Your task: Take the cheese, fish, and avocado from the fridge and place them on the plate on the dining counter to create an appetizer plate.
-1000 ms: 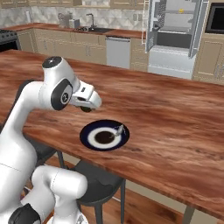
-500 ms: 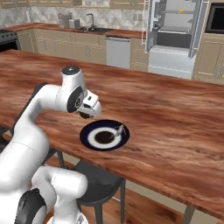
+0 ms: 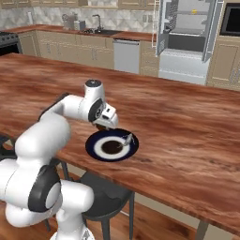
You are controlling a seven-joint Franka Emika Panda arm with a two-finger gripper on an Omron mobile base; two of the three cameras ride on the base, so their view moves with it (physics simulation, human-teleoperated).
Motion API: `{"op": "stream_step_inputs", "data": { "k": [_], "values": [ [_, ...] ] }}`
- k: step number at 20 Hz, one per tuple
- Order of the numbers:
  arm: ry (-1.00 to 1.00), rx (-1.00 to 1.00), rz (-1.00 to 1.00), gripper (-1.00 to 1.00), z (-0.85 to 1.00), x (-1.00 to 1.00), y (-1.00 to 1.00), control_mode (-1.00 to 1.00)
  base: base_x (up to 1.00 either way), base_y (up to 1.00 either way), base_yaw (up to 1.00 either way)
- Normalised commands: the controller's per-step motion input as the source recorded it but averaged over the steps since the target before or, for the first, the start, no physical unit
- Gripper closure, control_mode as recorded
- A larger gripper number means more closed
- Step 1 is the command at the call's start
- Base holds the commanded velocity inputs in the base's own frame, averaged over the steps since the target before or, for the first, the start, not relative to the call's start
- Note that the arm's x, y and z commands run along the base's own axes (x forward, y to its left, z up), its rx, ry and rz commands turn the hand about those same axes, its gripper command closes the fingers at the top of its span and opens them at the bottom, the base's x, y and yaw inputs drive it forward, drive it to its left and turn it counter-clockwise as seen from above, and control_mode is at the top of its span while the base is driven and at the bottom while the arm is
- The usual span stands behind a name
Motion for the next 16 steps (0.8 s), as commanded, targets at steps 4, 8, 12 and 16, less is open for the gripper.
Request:
{"op": "stream_step_inputs", "data": {
  "k": [4,8,12,16],
  "values": [
    [0.12,0.00,0.00,1.00,-0.79,0.79,-0.36,-1.00,0.00,0.00,0.00],
    [0.09,0.00,0.00,1.00,-0.67,0.87,-0.10,-1.00,0.00,0.00,0.00],
    [0.08,0.00,0.00,1.00,-0.51,1.00,0.00,-1.00,0.00,0.00,0.00],
    [0.14,0.00,0.00,1.00,-0.59,0.86,0.00,-1.00,0.00,0.00,0.00]
  ]
}}
